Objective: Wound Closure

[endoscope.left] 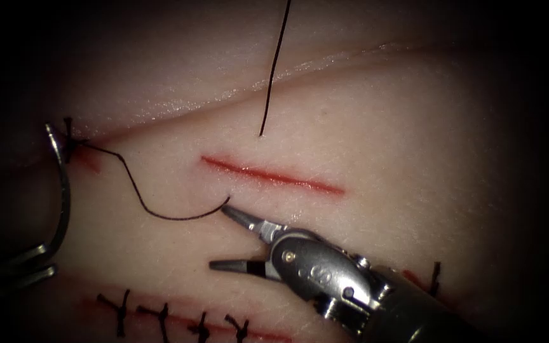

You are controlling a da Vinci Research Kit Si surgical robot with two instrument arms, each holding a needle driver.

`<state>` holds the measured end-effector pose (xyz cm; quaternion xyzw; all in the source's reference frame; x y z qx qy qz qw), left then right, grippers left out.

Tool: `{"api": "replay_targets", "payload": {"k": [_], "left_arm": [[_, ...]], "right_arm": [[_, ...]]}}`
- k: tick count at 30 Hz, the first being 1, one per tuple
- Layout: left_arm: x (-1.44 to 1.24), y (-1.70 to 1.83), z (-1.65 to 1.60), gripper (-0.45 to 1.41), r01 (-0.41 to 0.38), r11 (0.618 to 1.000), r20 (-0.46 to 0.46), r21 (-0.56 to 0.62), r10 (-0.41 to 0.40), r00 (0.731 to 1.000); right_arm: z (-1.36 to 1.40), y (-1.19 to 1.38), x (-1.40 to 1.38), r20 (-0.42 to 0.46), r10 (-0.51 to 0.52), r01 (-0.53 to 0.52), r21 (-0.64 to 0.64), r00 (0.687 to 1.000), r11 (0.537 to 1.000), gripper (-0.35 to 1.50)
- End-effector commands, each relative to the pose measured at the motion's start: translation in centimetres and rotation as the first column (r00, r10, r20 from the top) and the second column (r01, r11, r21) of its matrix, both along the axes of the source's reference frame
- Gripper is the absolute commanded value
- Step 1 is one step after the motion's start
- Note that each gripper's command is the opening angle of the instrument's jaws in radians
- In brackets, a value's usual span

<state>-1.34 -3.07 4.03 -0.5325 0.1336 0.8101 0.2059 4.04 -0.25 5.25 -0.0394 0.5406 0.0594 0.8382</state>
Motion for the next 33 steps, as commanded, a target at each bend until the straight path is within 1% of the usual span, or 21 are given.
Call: {"api": "replay_targets", "payload": {"k": [1, 3, 5, 9, 10, 13, 15, 16, 17, 18, 19, 22, 24, 28, 29, 33], "left_arm": [[-0.01, -0.1, 0.07, -0.45, -0.008, 1.0, 0.002, 0.003, 0.008, 1.0], [-0.03, -0.1, 0.06, -0.45, -0.011, 1.0, 0.005, 0.003, 0.011, 1.0], [-0.03, -0.1, 0.06, -0.45, -0.015, 1.0, 0.009, 0.002, 0.015, 1.0], [-0.03, -0.1, 0.07, -0.45, -0.015, 1.0, 0.01, 0.002, 0.015, 1.0], [-0.04, -0.11, 0.07, -0.45, -0.014, 1.0, 0.009, 0.002, 0.014, 1.0], [-0.04, -0.11, 0.07, -0.45, -0.014, 1.0, 0.009, 0.001, 0.014, 1.0], [-0.04, -0.11, 0.06, -0.45, -0.014, 1.0, 0.009, 0.001, 0.014, 1.0], [-0.04, -0.11, 0.06, -0.45, -0.014, 1.0, 0.009, 0.001, 0.014, 1.0], [-0.04, -0.11, 0.06, -0.45, -0.014, 1.0, 0.009, 0.002, 0.014, 1.0], [-0.03, -0.11, 0.06, -0.45, -0.016, 1.0, 0.011, 0.001, 0.016, 1.0], [-0.03, -0.11, 0.06, -0.45, -0.016, 1.0, 0.011, 0.002, 0.016, 1.0], [-0.03, -0.1, 0.06, -0.45, -0.017, 1.0, 0.012, 0.003, 0.017, 1.0], [-0.03, -0.09, 0.05, -0.45, -0.017, 1.0, 0.012, 0.004, 0.017, 1.0], [-0.03, -0.05, 0.08, -0.45, -0.016, 1.0, 0.012, 0.006, 0.016, 1.0], [-0.04, -0.04, 0.11, -0.45, -0.016, 1.0, 0.011, 0.005, 0.016, 1.0], [-0.07, -0.03, 0.22, -0.45, -0.013, 1.0, 0.009, 0.0, 0.013, 1.0]], "right_arm": [[0.1, 0.02, 0.14, 0.044, -0.028, 0.03, -0.032, 0.999, 0.999, 1.21], [0.17, 0.03, 0.19, 0.094, -0.043, 0.048, -0.056, 0.995, 0.997, 1.18], [0.23, 0.06, 0.21, 0.116, -0.042, 0.051, -0.08, 0.992, 0.995, 1.18], [0.33, 0.13, 0.23, 0.171, -0.046, 0.071, -0.138, 0.984, 0.988, 1.06], [0.39, 0.18, 0.25, 0.206, -0.055, 0.088, -0.158, 0.977, 0.984, 0.99], [0.44, 0.2, 0.29, 0.226, -0.076, 0.114, -0.159, 0.971, 0.981, 0.94], [0.49, 0.2, 0.32, 0.246, -0.097, 0.14, -0.165, 0.965, 0.976, 0.84], [0.51, 0.18, 0.33, 0.254, -0.109, 0.157, -0.177, 0.961, 0.972, 0.69], [0.53, 0.16, 0.32, 0.256, -0.113, 0.164, -0.189, 0.96, 0.968, 0.41], [0.53, 0.14, 0.32, 0.257, -0.124, 0.181, -0.21, 0.958, 0.961, -0.12], [0.53, 0.1, 0.3, 0.255, -0.147, 0.207, -0.225, 0.956, 0.952, -0.35], [0.48, 0.05, 0.28, 0.268, -0.176, 0.238, -0.222, 0.947, 0.945, -0.35], [0.44, 0.02, 0.26, 0.267, -0.175, 0.237, -0.224, 0.948, 0.945, -0.35], [0.33, -0.06, 0.2, 0.249, -0.161, 0.221, -0.236, 0.955, 0.946, -0.35], [0.26, -0.12, 0.16, 0.238, -0.155, 0.213, -0.243, 0.959, 0.946, -0.35], [0.11, -0.26, 0.09, 0.226, -0.152, 0.207, -0.247, 0.962, 0.947, -0.35]]}}
